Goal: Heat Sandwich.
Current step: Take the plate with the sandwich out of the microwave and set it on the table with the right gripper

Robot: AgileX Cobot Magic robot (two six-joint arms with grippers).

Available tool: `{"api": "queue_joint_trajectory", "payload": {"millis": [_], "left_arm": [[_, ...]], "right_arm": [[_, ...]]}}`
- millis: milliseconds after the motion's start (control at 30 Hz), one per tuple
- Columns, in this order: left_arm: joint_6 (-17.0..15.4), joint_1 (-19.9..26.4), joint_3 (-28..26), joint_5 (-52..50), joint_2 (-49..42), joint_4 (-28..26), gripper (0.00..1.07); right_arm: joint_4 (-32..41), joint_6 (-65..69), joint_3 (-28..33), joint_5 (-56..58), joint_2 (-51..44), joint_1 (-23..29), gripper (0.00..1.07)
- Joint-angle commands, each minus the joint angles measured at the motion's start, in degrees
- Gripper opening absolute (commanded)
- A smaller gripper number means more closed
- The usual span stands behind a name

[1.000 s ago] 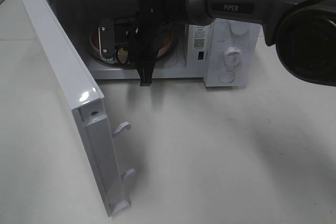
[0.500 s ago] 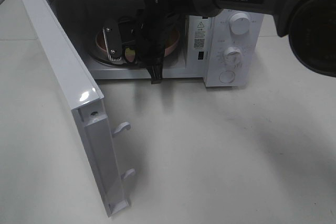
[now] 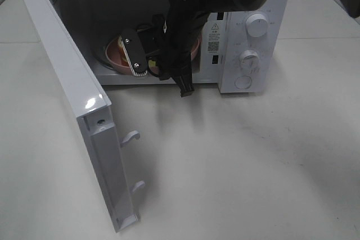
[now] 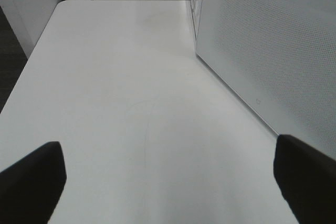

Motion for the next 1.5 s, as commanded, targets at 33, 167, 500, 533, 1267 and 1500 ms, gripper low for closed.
{"api": "queue_joint_trajectory", "payload": {"millis": [33,167,500,533,1267,1500], "left_arm": [[-0.11,0.17,0.11,-0.46,-1.43,0.00,1.04],[-0.11,0.17,0.11,-0.46,-1.43,0.00,1.04],[-0.11,0.17,0.11,-0.46,-1.43,0.00,1.04],[-0.11,0.17,0.11,-0.46,-1.43,0.00,1.04],[-0.11,0.17,0.11,-0.46,-1.43,0.00,1.04],[-0.11,0.17,0.11,-0.46,-1.43,0.00,1.04]], "right_arm": [[0.06,-1.66,2.75,-0.86,-2.98,0.00,0.00],[0.11,-2.06,5.33,-0.92,-5.21,0.06,0.00],[0.80,-4.53,11.23,-1.26,-10.60,0.86,0.00],[1.49,-5.16,12.61,-1.89,-11.75,1.09,0.00],[1.38,-5.50,27.79,-3.50,-26.07,4.87,0.00],[1.43,-5.50,33.23,-3.50,-31.46,5.50,0.00]]}}
